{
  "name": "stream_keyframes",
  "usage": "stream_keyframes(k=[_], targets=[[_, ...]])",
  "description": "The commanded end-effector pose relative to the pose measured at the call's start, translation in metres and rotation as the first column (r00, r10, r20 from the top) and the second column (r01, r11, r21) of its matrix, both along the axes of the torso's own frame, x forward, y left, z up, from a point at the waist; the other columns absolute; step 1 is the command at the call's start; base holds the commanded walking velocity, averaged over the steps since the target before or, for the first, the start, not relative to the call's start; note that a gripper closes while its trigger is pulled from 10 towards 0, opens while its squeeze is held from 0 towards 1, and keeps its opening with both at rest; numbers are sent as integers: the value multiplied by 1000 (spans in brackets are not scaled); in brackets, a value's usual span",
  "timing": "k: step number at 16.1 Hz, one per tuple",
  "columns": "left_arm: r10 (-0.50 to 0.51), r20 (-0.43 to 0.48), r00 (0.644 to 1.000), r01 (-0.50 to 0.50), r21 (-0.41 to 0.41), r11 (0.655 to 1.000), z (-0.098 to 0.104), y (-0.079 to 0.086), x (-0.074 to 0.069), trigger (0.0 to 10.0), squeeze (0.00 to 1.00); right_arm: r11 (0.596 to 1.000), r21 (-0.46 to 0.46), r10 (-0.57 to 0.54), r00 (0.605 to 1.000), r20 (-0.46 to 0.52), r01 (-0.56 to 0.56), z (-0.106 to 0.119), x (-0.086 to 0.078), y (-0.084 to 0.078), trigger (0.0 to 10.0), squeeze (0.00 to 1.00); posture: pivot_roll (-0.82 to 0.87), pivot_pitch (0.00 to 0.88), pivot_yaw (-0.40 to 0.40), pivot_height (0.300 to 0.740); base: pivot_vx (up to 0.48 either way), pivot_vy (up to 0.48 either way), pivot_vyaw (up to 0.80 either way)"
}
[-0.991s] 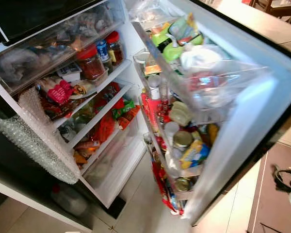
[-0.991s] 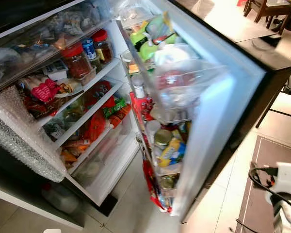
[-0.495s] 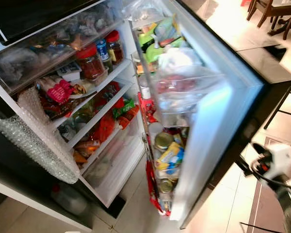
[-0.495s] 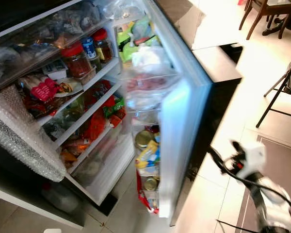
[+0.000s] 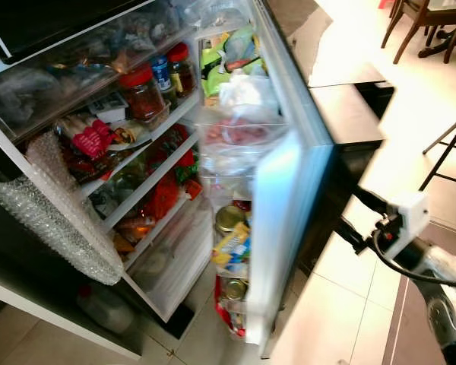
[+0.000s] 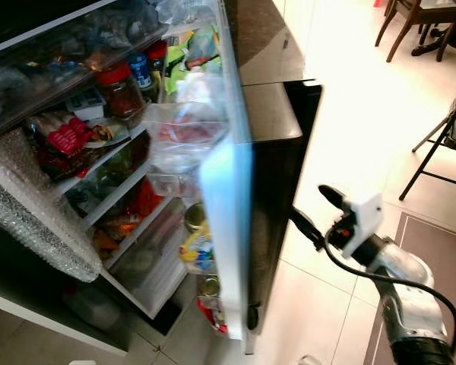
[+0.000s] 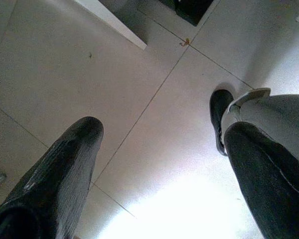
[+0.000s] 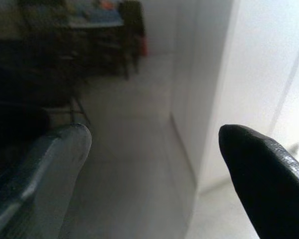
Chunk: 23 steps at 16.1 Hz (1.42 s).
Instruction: Restocking fridge
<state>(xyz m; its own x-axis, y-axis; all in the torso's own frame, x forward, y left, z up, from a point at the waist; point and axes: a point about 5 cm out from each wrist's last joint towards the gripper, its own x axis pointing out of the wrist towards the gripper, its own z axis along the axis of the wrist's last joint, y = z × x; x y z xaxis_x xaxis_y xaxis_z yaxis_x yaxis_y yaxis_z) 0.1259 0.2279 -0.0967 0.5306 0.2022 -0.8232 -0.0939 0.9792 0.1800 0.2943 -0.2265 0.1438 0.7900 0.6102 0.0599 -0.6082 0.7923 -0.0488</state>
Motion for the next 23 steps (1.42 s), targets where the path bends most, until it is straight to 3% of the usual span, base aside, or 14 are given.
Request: stream_keyframes(k=[1,4,10,12,13,19,22,23], targets=[[20,-30,999,-20,-1,1000,-3,1,-8,10000,0,998,16,66,997,45,-67,15,3,16,10000,0,-128,91,42,740,0,0,0],[19,-28,999,-19,-3,1000,-3,-1,-7,10000,0,991,12,129,988,83,-130,28,5,37,10000,0,-128,90,40,740,0,0,0],[23,-29,999,-23,-6,1000,-3,-4,-6,10000,0,941,6,332,928,166,-338,61,3,103,10000,0,-121,86,34,740,0,0,0],[21,-25,999,-21,-10,1000,-4,-6,-5,10000,0,883,-30,462,857,227,-468,76,-8,140,10000,0,-122,89,30,740,0,0,0],[20,-23,1000,-20,-11,1000,-4,-8,-5,10000,0,868,-19,488,842,232,-497,79,-11,147,10000,0,-115,90,26,740,0,0,0],[8,-25,1000,-8,-12,1000,-4,-10,-5,10000,0,883,7,459,865,203,-470,74,-12,139,10000,0,-125,97,20,740,0,0,0],[4,-27,1000,-5,-16,1000,-4,-10,-5,10000,0,927,6,367,912,182,-375,68,-6,122,10000,0,-126,95,22,740,0,0,0],[1,-26,1000,-2,-24,1000,-4,-11,-5,10000,0,954,12,292,939,181,-299,65,-1,111,10000,0,-125,95,23,740,0,0,0]])
